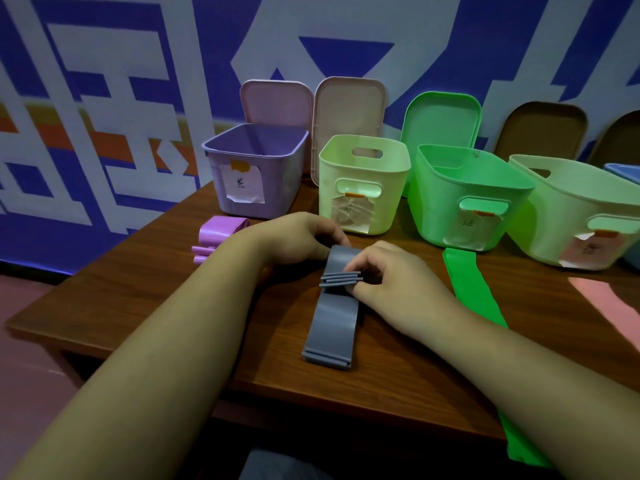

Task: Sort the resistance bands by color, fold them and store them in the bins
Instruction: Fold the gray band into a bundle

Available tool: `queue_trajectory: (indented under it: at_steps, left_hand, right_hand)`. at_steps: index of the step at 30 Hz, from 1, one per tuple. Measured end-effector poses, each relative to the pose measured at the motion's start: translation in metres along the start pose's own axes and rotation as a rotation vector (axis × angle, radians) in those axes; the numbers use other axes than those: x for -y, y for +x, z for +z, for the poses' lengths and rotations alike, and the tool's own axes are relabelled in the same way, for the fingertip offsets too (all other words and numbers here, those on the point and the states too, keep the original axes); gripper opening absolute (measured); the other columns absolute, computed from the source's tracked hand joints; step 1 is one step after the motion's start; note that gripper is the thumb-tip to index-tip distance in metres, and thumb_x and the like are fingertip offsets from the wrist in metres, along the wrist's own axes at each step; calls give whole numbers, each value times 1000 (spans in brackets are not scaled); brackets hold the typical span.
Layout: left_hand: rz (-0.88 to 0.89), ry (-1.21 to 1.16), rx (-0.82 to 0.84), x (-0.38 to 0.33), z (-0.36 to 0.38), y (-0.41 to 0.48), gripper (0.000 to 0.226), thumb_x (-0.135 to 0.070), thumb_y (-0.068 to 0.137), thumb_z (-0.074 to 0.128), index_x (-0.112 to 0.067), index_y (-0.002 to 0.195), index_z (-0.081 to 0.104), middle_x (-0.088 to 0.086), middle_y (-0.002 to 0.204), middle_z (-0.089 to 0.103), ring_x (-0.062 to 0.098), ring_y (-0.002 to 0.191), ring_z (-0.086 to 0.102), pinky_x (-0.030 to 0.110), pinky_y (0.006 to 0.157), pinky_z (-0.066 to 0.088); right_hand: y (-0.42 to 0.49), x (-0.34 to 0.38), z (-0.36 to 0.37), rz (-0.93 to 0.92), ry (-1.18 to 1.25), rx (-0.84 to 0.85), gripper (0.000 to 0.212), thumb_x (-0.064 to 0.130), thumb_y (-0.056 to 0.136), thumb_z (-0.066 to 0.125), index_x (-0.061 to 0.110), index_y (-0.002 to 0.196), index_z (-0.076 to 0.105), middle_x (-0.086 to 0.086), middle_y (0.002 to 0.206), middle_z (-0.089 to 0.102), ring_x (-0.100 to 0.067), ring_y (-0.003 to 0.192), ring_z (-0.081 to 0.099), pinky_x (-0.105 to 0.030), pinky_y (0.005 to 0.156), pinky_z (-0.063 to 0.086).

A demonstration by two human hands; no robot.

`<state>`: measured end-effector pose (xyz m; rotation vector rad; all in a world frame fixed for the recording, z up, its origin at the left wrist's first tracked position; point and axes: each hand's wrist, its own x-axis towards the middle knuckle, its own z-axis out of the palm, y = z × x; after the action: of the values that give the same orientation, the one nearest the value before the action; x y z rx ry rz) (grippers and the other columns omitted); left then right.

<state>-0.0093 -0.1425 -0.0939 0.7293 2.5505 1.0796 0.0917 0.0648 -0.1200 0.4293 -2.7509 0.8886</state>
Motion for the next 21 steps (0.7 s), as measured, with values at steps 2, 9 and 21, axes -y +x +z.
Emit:
queue_trajectory:
  at_steps: [2, 9, 21]
  left_hand:
    - [3, 12, 10, 1, -1, 1, 26, -15, 97, 74, -35, 114, 78, -12, 113, 77, 5, 104, 72, 27, 93, 57]
    - [-40, 10, 51, -3, -4, -3, 41, -3, 97, 62, -35, 116, 77, -3, 111, 79, 16, 100, 75, 42, 93, 61]
    - [-14, -59, 39, 2, -2, 0, 31, -29, 86, 87, -33, 115, 77, -2, 113, 77, 16, 105, 74, 39, 98, 59]
  right_hand:
    - [-2, 0, 0, -3, 7, 0, 17, 24, 90, 78, 37, 99, 74, 16, 104, 61, -1, 98, 58, -26, 83, 48]
    - [-4, 3, -9, -56, -85, 112, 28, 19, 93, 70, 36, 115, 74, 20, 115, 58, 0, 106, 57, -26, 94, 49]
    - [15, 2, -20, 137, -11, -19, 15, 38, 96, 72, 34, 110, 76, 12, 115, 67, -8, 105, 62, -30, 87, 47]
